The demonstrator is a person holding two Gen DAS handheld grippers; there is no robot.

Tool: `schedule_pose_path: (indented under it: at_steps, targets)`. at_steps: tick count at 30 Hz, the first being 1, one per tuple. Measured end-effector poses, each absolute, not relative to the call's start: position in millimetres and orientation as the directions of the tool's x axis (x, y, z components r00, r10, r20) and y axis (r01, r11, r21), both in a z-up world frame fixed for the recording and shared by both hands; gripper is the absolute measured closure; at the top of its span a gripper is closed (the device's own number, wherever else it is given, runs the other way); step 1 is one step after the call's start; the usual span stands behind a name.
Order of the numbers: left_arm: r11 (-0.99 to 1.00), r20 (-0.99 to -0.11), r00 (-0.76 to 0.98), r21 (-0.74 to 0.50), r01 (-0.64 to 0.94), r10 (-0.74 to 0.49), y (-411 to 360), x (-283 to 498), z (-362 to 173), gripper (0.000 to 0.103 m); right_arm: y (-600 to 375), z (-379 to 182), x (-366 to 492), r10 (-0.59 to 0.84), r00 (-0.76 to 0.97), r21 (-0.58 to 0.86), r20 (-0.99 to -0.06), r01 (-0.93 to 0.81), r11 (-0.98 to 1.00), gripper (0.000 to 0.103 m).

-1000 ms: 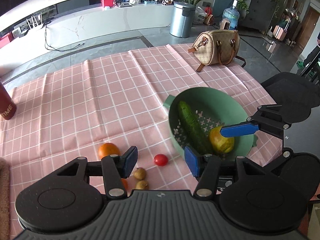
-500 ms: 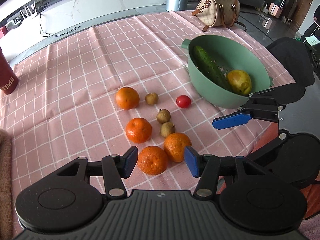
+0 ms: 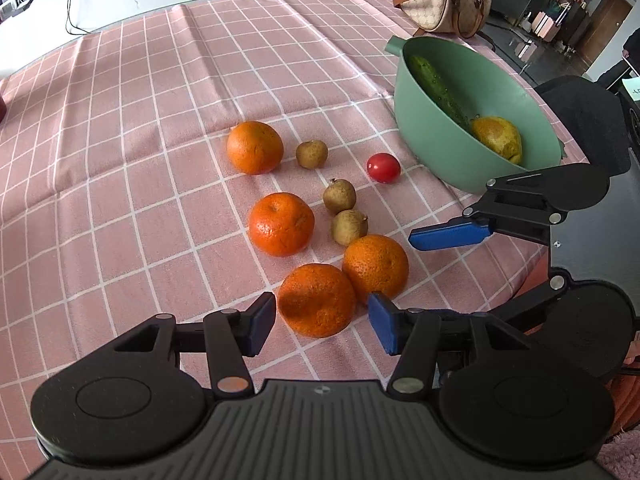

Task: Organize fruits
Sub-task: 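Grasp an orange with the right tool while the left tool grasps another orange, then carry both held oranges over the green colander with both tools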

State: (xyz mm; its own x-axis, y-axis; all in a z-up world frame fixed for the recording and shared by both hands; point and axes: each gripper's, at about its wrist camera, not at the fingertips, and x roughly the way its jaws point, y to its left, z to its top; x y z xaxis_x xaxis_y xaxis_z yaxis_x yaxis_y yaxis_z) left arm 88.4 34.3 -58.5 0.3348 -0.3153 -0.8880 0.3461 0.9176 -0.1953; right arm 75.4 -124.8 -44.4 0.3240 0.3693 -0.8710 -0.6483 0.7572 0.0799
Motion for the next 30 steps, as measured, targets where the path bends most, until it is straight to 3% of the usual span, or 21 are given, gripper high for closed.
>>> schedule_pose_path:
  at_steps: [11,16,30]
  targets:
    - [0.909,-0.883,0.305,-0.255,0.329,-0.358,41.8,96.6,-73.0,0.042,-116.6,-58.0,84.8,0.356,0.297,0.082,-0.886,-0.656,0.751,0.054]
    - [0.901,-0.875,0.297,-0.284,0.328,-0.383,42.3,97.7,-74.6,0.05,-116.0,-61.8,89.3,0.36,0.285,0.1,-0.888,-0.645,0.758,0.058]
    - [0.923,-0.881,0.328,-0.248,0.293,-0.341,41.4,87.3,-65.5,0.054,-118.5,-54.4,83.2,0.369,0.293,0.1,-0.882,-0.649,0.754,0.061]
